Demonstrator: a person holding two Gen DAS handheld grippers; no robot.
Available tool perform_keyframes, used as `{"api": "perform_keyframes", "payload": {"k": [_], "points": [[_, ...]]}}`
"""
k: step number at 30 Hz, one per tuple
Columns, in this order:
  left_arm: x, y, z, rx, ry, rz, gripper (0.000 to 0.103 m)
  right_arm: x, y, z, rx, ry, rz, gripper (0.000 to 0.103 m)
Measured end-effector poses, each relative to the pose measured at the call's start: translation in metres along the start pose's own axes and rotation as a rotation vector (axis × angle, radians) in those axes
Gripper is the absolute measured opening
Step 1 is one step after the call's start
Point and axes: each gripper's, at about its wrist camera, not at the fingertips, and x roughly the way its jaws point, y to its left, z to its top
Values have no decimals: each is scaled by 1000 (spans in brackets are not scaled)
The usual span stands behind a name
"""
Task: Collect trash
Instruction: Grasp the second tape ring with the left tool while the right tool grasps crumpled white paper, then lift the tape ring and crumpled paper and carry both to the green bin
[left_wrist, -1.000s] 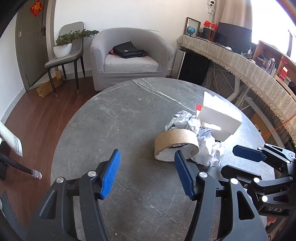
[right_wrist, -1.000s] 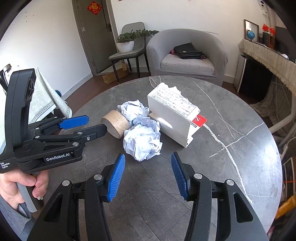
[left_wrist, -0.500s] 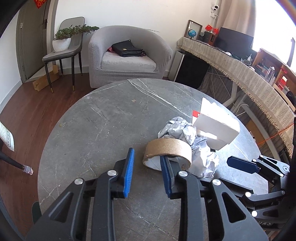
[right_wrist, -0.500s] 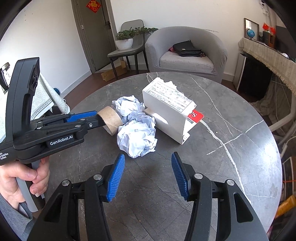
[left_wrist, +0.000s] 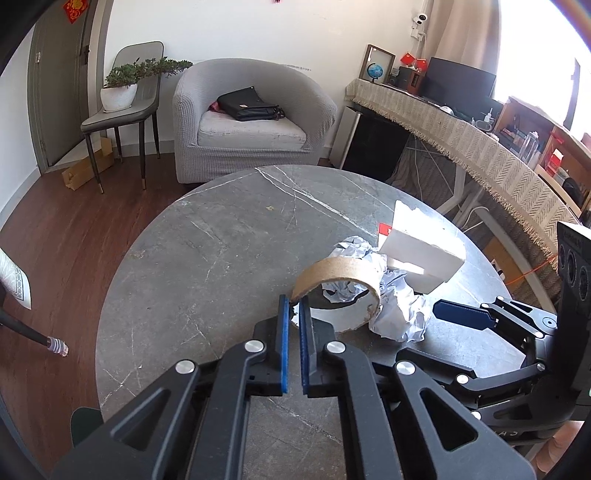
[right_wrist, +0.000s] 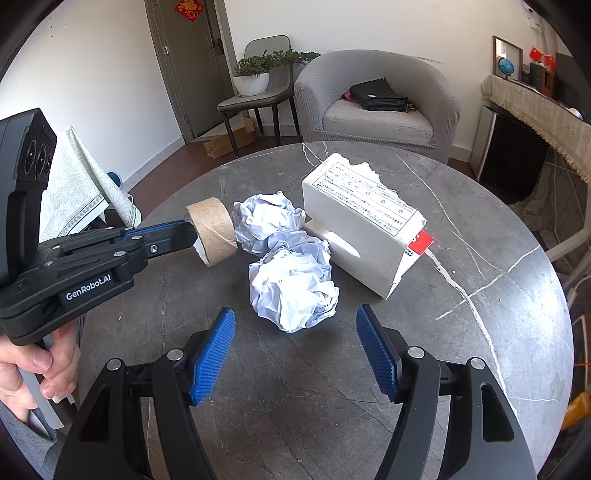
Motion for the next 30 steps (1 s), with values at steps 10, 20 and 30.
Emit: {"api": "perform_keyframes", "payload": {"k": [10, 20, 30], "points": [[-15, 12, -3, -21, -8, -22, 5, 12, 2, 6, 13, 10, -3, 69], [-33, 39, -5, -24, -16, 8, 5, 22, 17, 17, -6, 22, -45, 52], [-63, 68, -9, -23, -38, 51, 5, 2, 34, 18, -43, 15, -71, 51]]}}
